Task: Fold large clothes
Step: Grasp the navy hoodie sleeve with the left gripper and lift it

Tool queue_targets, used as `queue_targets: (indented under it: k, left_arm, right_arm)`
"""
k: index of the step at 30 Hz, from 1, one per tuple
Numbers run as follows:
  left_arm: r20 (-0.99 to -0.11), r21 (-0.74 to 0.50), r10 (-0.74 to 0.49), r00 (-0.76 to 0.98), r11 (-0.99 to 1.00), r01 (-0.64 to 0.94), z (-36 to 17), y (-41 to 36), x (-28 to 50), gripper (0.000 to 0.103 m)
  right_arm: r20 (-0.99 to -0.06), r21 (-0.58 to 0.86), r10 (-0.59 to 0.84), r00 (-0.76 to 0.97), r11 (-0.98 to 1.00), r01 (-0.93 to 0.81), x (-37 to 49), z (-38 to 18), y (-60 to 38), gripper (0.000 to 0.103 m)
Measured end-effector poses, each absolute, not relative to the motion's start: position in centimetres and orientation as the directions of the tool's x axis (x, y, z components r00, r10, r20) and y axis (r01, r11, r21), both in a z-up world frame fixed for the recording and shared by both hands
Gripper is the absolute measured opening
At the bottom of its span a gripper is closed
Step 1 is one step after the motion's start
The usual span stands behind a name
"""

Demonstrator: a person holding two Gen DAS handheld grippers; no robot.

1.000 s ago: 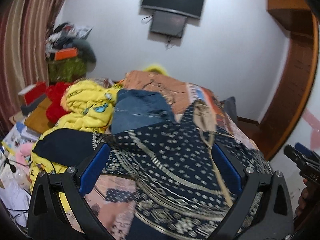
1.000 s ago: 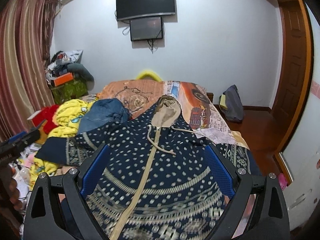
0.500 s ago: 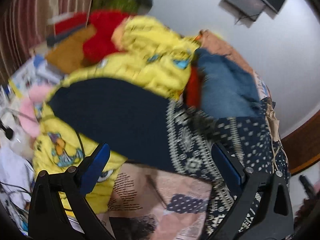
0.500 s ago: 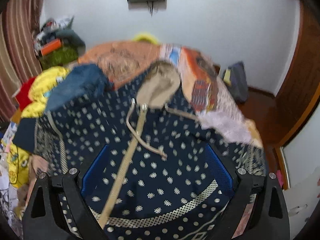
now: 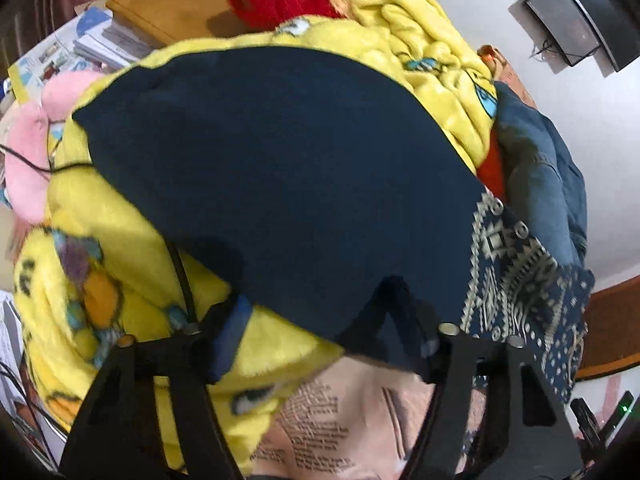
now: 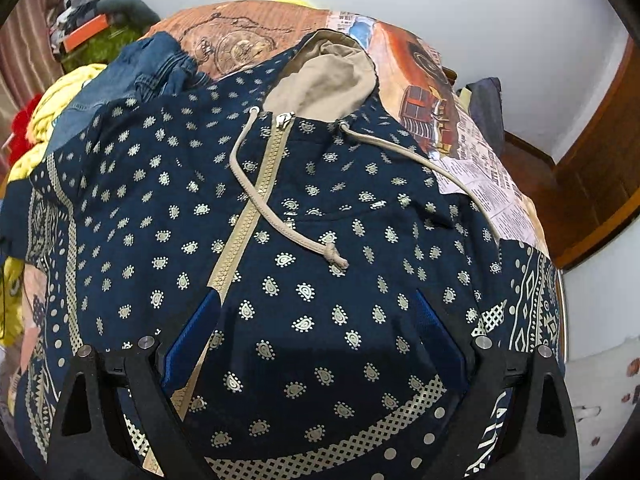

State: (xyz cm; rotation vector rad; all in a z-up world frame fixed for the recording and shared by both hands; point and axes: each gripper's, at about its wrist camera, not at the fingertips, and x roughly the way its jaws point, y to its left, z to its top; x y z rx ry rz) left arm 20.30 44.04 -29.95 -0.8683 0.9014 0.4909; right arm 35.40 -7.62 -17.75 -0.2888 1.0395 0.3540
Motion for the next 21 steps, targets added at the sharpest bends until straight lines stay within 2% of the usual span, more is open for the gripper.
queue_targets:
  k: [1,4,6,9,14,21]
  left_arm:
    - [-0.833,-0.439,0.031,0.552,0.571,-0.694,-29.7,44.1,20.4,0.06]
    - [-0.825,-0.421,0.077,0.56,0.578,-0.699,-28.7,43.9,20.7,0.044]
    - [-0.823,-0.39,0.115,0.556,0.598,-0.701,-27.9,43.9,20.9,0.026]
    - [-0.815,-0.322,0.188,0.547,0.638,-0.7,-25.9,43.2,21.2,0.016]
    - [-0.758,-0.218,0.312,0.573,0.706,-0.674,-20.6,41.1,21.7,0.007]
    - [-0.567,-0.187,0.363,0.739,0.818,-0.545,-10.3,35.3,24.6,0.006]
  right_arm:
    - [-0.876,-0.072,0.144,0.461,0.905,-0.42,35.6,-17.9,-7.5,0.094]
    - [-0.878,-0.084,0.135,0.459,0.901,-0.426,35.7,-18.1,-7.2,0.094]
    - [-0.88,-0.084,0.134,0.456,0.901,-0.426,35.7,-18.1,-6.9,0.094]
    - [-0.878,-0.076,0.142,0.457,0.902,-0.426,35.7,-17.8,-6.8,0.094]
    - [-0.862,-0.07,0.16,0.48,0.901,-0.427,35.2,-16.5,-7.6,0.094]
    - [-0.832,-0.058,0.185,0.523,0.909,-0.413,34.7,-14.4,-9.9,0.094]
